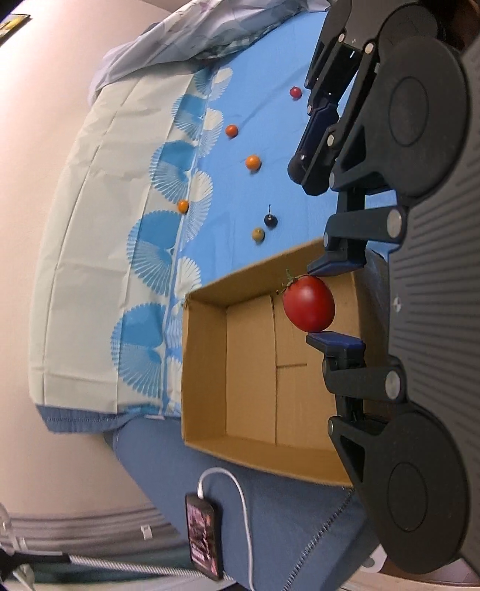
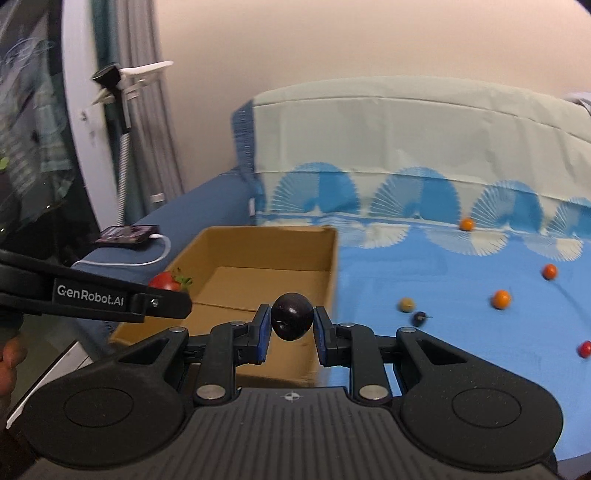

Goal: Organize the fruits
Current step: 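Carry the tomato and cherry into the box and open both tools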

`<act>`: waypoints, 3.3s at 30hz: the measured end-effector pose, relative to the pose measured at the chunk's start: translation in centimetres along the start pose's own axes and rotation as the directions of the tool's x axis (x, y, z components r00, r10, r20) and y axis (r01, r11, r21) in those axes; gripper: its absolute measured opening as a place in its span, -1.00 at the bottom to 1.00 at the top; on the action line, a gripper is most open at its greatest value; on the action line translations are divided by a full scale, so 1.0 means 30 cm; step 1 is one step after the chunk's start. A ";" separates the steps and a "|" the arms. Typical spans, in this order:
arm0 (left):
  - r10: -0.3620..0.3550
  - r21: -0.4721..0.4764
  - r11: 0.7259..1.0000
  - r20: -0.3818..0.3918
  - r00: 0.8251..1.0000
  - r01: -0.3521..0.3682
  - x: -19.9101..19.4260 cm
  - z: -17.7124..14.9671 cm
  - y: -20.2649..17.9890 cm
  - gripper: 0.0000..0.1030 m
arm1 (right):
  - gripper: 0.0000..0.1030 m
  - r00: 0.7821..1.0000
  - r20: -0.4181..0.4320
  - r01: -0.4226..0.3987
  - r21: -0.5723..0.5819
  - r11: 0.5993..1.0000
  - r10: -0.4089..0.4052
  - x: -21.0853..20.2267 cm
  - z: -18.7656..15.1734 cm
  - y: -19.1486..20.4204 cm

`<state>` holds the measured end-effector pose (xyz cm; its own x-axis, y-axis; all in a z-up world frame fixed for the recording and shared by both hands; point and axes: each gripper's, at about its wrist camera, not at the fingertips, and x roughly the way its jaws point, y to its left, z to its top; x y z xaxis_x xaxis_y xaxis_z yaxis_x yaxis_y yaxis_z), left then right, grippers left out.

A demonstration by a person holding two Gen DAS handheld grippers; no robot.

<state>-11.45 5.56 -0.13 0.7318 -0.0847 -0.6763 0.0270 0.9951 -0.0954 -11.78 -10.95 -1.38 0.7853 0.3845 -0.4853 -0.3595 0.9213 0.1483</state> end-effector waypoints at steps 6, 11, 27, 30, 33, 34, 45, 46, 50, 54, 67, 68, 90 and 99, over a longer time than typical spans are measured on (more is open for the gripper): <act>-0.024 -0.049 0.998 0.015 1.000 0.024 -0.050 -0.048 0.053 -0.30 | -0.51 1.000 -0.012 -0.002 -0.074 0.997 0.001 -0.024 -0.004 0.073; -0.042 -0.071 0.997 0.029 0.999 0.044 -0.064 -0.055 0.086 -0.30 | -0.51 1.000 -0.015 0.017 -0.087 0.996 -0.018 -0.030 -0.004 0.096; -0.011 -0.132 0.991 -0.003 1.000 0.011 0.038 -0.021 0.212 -0.30 | -0.51 0.994 -0.100 0.028 -0.091 0.995 -0.037 0.093 0.008 0.107; 0.001 -0.137 0.991 -0.004 1.000 -0.002 0.067 0.002 0.239 -0.30 | -0.51 0.993 -0.115 0.030 -0.086 0.996 -0.040 0.133 0.013 0.102; 0.023 -0.134 0.991 -0.003 1.000 -0.023 0.100 0.025 0.256 -0.30 | -0.51 0.991 -0.128 0.029 -0.090 0.996 -0.040 0.174 0.018 0.096; 0.028 -0.135 0.990 -0.005 1.000 -0.028 0.112 0.033 0.263 -0.30 | -0.51 0.991 -0.131 0.028 -0.089 0.996 -0.039 0.191 0.020 0.095; 0.064 -0.130 0.989 -0.072 0.995 -0.073 0.297 0.082 0.302 -0.30 | -0.51 0.980 -0.193 0.023 -0.092 0.995 -0.040 0.405 0.023 0.077; 0.064 -0.129 0.989 -0.080 0.995 -0.074 0.314 0.080 0.303 -0.30 | -0.51 0.979 -0.198 0.023 -0.091 0.996 -0.040 0.421 0.020 0.076; 0.068 -0.118 0.990 -0.115 0.991 -0.082 0.397 0.076 0.304 -0.30 | -0.51 0.974 -0.222 0.025 -0.096 0.995 -0.046 0.483 0.003 0.071; 0.076 -0.100 0.991 -0.153 0.985 -0.092 0.474 0.066 0.308 -0.30 | -0.51 0.965 -0.254 0.037 -0.099 0.994 -0.061 0.544 -0.020 0.061; 0.118 -0.082 0.986 -0.255 0.960 -0.143 0.622 0.030 0.336 -0.30 | -0.51 0.941 -0.330 0.039 -0.099 0.994 -0.070 0.645 -0.067 0.043; 0.120 -0.082 0.986 -0.263 0.957 -0.146 0.629 0.026 0.338 -0.30 | -0.51 0.939 -0.336 0.039 -0.099 0.994 -0.070 0.649 -0.071 0.042; 0.131 -0.089 0.984 -0.234 0.963 -0.156 0.541 0.053 0.312 0.97 | 0.54 0.932 -0.351 0.025 -0.180 0.983 -0.087 0.601 -0.031 0.074; 0.158 -0.137 0.973 -0.199 0.967 -0.187 0.285 -0.018 0.285 0.99 | 0.82 0.943 -0.319 0.062 -0.106 0.992 -0.093 0.333 0.002 0.085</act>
<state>-5.32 13.30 -7.13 0.5767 0.0650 -0.8144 -0.2038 0.9768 -0.0663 -4.83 -4.75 -5.80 0.6135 0.2584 -0.7462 -0.3613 0.9321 0.0257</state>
